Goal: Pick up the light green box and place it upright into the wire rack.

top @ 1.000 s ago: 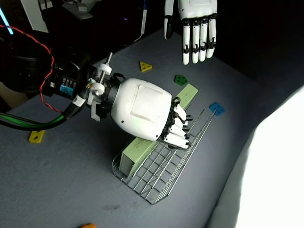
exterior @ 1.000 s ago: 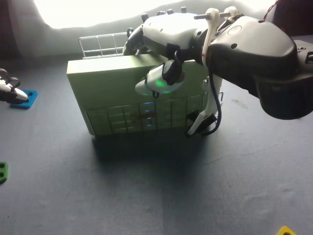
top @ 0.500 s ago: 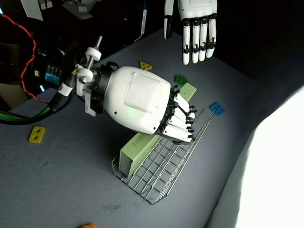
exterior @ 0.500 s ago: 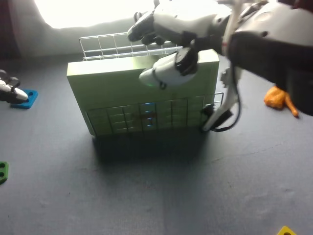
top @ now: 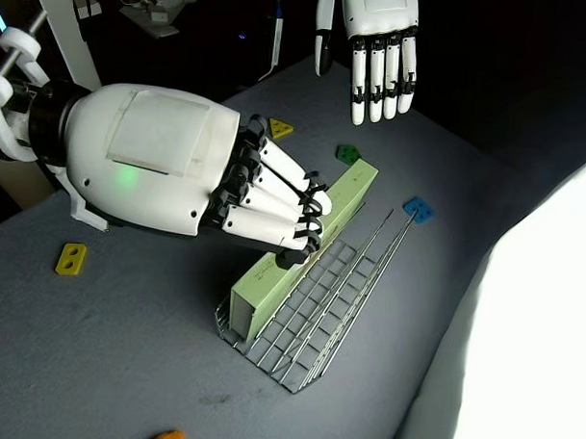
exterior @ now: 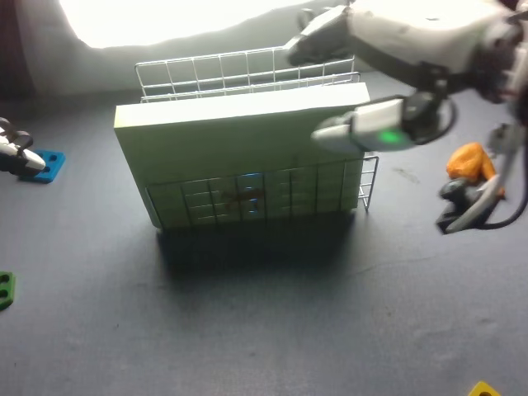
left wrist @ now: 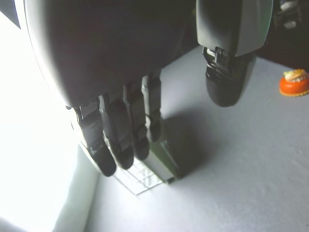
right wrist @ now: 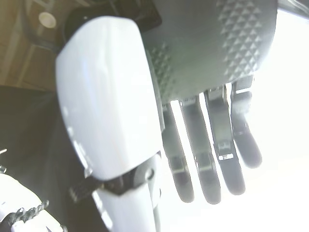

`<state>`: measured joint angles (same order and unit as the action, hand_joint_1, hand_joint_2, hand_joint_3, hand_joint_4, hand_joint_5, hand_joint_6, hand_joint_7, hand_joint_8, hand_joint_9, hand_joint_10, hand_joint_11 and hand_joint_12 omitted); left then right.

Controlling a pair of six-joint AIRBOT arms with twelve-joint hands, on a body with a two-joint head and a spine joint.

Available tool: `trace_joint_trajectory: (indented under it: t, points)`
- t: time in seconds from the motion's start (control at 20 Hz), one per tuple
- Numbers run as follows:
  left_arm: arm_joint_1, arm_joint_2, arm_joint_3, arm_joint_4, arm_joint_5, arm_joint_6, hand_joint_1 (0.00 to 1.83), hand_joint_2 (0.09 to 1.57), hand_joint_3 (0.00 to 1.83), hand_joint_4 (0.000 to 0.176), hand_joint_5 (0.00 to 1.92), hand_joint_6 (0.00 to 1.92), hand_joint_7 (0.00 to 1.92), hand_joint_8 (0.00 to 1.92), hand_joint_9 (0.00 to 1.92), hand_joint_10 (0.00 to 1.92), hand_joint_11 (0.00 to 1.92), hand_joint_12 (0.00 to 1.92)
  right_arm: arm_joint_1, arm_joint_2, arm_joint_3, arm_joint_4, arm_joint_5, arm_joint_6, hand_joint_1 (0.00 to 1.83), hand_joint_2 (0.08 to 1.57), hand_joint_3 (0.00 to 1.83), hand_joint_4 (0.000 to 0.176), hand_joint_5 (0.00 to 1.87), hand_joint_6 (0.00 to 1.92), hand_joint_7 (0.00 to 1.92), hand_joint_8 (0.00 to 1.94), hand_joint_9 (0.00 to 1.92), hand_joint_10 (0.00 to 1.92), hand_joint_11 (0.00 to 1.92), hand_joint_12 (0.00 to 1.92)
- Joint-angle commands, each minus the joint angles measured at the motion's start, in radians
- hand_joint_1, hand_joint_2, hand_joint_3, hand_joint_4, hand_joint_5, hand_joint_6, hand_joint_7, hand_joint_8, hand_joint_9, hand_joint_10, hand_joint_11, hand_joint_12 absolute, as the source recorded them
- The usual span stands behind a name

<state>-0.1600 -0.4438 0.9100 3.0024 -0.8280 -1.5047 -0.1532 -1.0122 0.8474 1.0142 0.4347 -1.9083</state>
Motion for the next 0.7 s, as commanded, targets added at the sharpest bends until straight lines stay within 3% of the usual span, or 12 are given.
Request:
trace_joint_trajectory:
  t: [0.0, 0.3, 0.5, 0.55, 0.65]
  points:
    - [-0.009, 0.001, 0.002, 0.010, 0.083, 0.002, 0.38, 1.28, 0.00, 0.051, 0.24, 0.00, 0.33, 0.00, 0.28, 0.00, 0.00, 0.64, 0.009, 0.022, -0.012, -0.054, 0.071, 0.004, 0.92, 1.02, 0.00, 0.000, 0.58, 0.04, 0.67, 0.01, 0.41, 0.77, 0.05, 1.58]
    - [-0.008, 0.001, 0.011, 0.010, 0.083, 0.002, 0.38, 1.28, 0.00, 0.051, 0.24, 0.00, 0.33, 0.00, 0.28, 0.00, 0.00, 0.64, -0.013, 0.146, -0.108, -0.074, 0.071, -0.048, 0.92, 1.02, 0.00, 0.000, 0.59, 0.04, 0.67, 0.01, 0.42, 0.77, 0.05, 1.58]
    - [-0.005, 0.003, 0.005, 0.010, 0.083, 0.002, 0.33, 1.30, 0.00, 0.043, 0.19, 0.00, 0.33, 0.00, 0.28, 0.00, 0.00, 0.63, -0.031, 0.148, -0.110, -0.074, 0.075, 0.014, 0.91, 1.02, 0.00, 0.000, 0.59, 0.03, 0.68, 0.01, 0.42, 0.75, 0.04, 1.56]
    - [-0.006, 0.003, 0.001, 0.010, 0.083, 0.002, 0.36, 1.29, 0.00, 0.031, 0.21, 0.01, 0.35, 0.00, 0.31, 0.01, 0.00, 0.67, -0.032, 0.143, -0.110, -0.074, 0.074, 0.014, 0.84, 1.03, 0.00, 0.000, 0.60, 0.03, 0.69, 0.01, 0.43, 0.74, 0.06, 1.54]
    - [-0.006, 0.004, 0.000, 0.010, 0.083, 0.002, 0.35, 1.29, 0.00, 0.029, 0.21, 0.00, 0.33, 0.00, 0.31, 0.01, 0.00, 0.69, -0.030, 0.135, -0.113, -0.074, 0.074, 0.024, 0.71, 1.07, 0.02, 0.000, 0.60, 0.02, 0.69, 0.01, 0.43, 0.74, 0.07, 1.54]
